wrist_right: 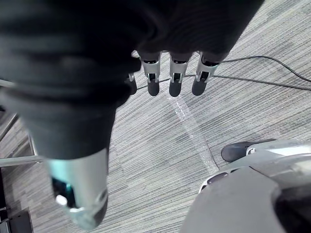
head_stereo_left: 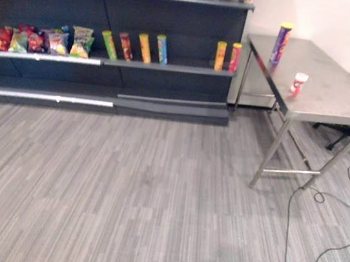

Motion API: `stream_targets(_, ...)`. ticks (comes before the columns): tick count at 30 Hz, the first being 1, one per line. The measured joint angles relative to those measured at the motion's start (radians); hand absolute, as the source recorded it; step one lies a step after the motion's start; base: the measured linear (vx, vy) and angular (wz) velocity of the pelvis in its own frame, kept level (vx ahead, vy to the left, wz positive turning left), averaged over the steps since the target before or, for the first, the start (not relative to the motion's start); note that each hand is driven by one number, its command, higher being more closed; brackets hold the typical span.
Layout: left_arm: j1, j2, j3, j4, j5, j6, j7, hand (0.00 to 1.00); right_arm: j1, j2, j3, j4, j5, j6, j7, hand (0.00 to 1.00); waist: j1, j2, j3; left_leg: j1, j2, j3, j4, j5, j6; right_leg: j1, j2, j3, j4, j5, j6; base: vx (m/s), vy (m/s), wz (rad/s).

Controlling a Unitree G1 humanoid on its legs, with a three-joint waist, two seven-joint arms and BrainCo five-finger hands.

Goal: Put the gum and the chips on the shelf.

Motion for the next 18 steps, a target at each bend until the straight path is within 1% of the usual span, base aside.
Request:
stream_targets(1, -0.004, 0.0, 0.002, 0.0, 0.0, 0.0, 0.0, 0.0, -0.008, 0.0, 0.0, 0.008, -0.002, -0.002, -0.002, 0.0, 0.0, 0.009, -0.001, 0.002, -0.001, 0.001, -0.002, -0.001, -0.001, 0.003, 0.0, 0.0, -0.006, 0.0, 0.0, 0.09, 0.003, -0.04)
stream_targets(3, -0.011, 0.0, 0.008, 0.002, -0.002, 0.0, 0.0, 0.0, -0.02, 0.001, 0.0, 0.018, -0.005, -0.003, -0.009, 0.0, 0.001, -0.001, 0.018, 0.014, -0.001, 0.002, -0.002, -0.004, -0.007, 0.018, 0.0, 0.0, -0.008, 0.001, 0.002, 0.09, 0.001, -0.04)
stream_targets(4, -0.015, 0.001, 0.008, 0.004, -0.004, -0.001, 0.0, 0.0, -0.023, 0.002, 0.0, 0.018, -0.011, -0.002, -0.016, 0.0, 0.002, 0.006, 0.015, 0.017, -0.001, 0.003, -0.002, -0.005, -0.008, 0.023, 0.0, -0.001, -0.011, 0.002, 0.004, 0.05, 0.003, -0.03)
stream_targets(5, -0.015, 0.0, 0.008, 0.006, -0.011, -0.009, 0.002, 0.0, -0.027, 0.002, 0.0, 0.018, -0.016, -0.002, -0.023, 0.0, 0.002, 0.002, 0.016, 0.017, -0.001, 0.004, -0.002, -0.011, -0.017, 0.025, -0.001, 0.0, -0.016, 0.003, 0.007, 0.04, 0.006, -0.02)
stream_targets(6, -0.015, 0.0, 0.008, 0.006, -0.011, -0.014, 0.003, 0.0, -0.029, 0.004, 0.0, 0.018, -0.016, -0.002, -0.028, 0.0, 0.002, -0.001, 0.019, 0.019, -0.002, 0.004, -0.002, -0.012, -0.019, 0.029, -0.001, 0.0, -0.021, 0.004, 0.008, 0.0, 0.0, 0.0)
stream_targets(8, -0.017, -0.001, 0.008, 0.005, -0.011, -0.029, 0.021, 0.0, -0.04, 0.01, 0.001, 0.017, -0.016, -0.002, -0.037, 0.0, 0.004, -0.003, 0.026, 0.026, -0.004, 0.005, -0.002, -0.012, -0.019, 0.035, -0.003, 0.0, -0.025, 0.005, 0.01, -0.02, -0.001, 0.0)
stream_targets(18, -0.017, -0.002, 0.0, 0.005, -0.01, -0.029, 0.036, 0.0, -0.04, 0.009, 0.001, 0.015, -0.012, -0.002, -0.034, 0.0, 0.005, -0.006, 0.03, 0.031, -0.001, 0.02, -0.016, -0.002, -0.004, 0.032, -0.001, 0.002, -0.036, 0.006, 0.011, -0.06, -0.012, -0.02)
